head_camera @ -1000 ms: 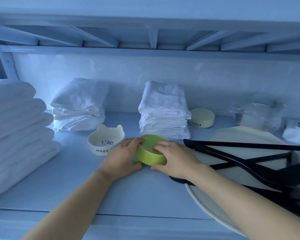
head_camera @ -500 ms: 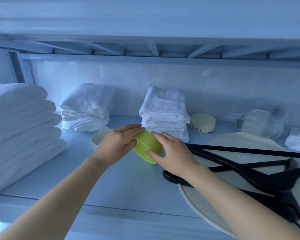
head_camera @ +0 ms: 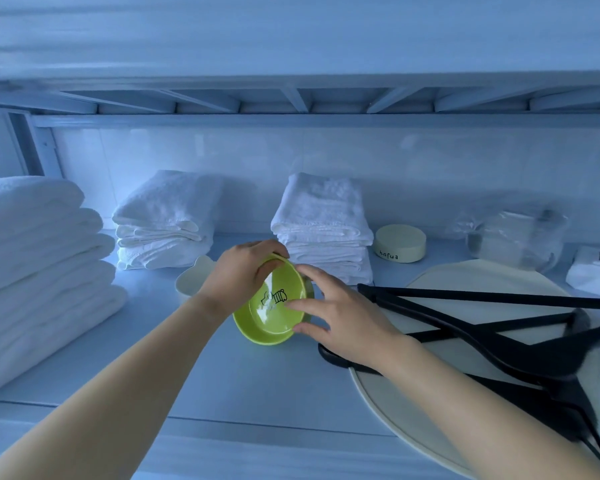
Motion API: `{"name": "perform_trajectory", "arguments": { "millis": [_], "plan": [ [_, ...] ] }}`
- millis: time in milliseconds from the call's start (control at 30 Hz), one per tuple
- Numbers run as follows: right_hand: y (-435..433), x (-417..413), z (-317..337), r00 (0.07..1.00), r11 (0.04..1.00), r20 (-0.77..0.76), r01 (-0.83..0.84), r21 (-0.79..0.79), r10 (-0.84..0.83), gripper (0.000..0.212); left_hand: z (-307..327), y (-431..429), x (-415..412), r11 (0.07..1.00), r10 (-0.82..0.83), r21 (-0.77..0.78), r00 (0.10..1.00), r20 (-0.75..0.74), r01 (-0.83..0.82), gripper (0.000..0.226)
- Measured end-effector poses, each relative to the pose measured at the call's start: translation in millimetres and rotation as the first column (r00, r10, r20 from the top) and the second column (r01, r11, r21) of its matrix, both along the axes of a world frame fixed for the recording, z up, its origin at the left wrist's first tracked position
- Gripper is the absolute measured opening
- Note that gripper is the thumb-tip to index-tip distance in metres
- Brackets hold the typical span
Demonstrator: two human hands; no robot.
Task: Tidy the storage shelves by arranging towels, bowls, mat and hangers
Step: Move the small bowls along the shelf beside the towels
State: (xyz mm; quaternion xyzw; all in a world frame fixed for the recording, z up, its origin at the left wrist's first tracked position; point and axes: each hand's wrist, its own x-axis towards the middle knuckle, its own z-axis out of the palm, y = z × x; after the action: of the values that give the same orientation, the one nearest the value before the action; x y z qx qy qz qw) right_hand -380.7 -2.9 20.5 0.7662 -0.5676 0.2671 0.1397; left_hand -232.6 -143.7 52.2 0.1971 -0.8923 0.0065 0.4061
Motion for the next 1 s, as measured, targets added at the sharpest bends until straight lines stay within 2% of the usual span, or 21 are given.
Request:
{"name": "perform_trajectory", "arguments": {
  "millis": [133, 300, 467, 567, 733, 833, 900, 1000],
  "plan": [
    [-1.0, -6.8, -5.2, 1.0, 0.999, -0.024, 0.021, 0.029, -0.02, 0.03, -7.8, 0.7, -8.6, 0.999, -0.031, 0.03, 0.999, -0.015, 0.032, 0.02],
    [-6.2, -7.9, -5.5, 0.992, 0.992, -0.038, 0.118, 0.035, -0.117, 0.006, -10.3, 1.5, -16.7, 0.999, -0.042, 0.02, 0.999, -0.007, 0.042, 0.029],
    [-13.2, -12.6, -7.5, 0.988, 0.982, 0.0, 0.152, 0.113, -0.153, 0.009, -24.8, 2.3, -8.2, 1.0, 0.004, 0.024, 0.998, 0.057, -0.005, 0.048],
    [-18.3, -15.1, -10.9, 0.985, 0.978, 0.046, 0.157, 0.138, -0.165, 0.008, -41.4, 2.7, 6.6, 0.99, 0.07, 0.128, 0.997, -0.023, -0.067, 0.043],
    [-25.9, -21.8, -18.2, 0.98, 0.982, 0.134, 0.128, 0.139, -0.147, 0.009, -61.3, 11.2, 17.1, 0.981, -0.019, 0.188, 0.994, -0.104, 0.038, 0.015],
    [-29.8, -23.3, -22.4, 0.968, 0.98, 0.198, 0.126, 0.154, -0.155, 0.011, -69.1, 16.2, 17.9, 0.969, -0.084, 0.228, 0.996, -0.038, 0.091, 0.014],
    [-30.5, -25.0, -24.8, 0.955, 0.976, 0.236, 0.142, 0.168, -0.18, 0.014, -71.2, 16.0, 17.7, 0.972, -0.113, 0.212, 0.993, 0.043, 0.101, 0.022],
    [-29.5, -26.5, -27.3, 0.951, 0.963, 0.222, 0.171, 0.207, -0.216, 0.017, -72.1, 13.2, 16.8, 0.98, -0.124, 0.166, 0.988, 0.089, 0.108, 0.024]
  ]
}}
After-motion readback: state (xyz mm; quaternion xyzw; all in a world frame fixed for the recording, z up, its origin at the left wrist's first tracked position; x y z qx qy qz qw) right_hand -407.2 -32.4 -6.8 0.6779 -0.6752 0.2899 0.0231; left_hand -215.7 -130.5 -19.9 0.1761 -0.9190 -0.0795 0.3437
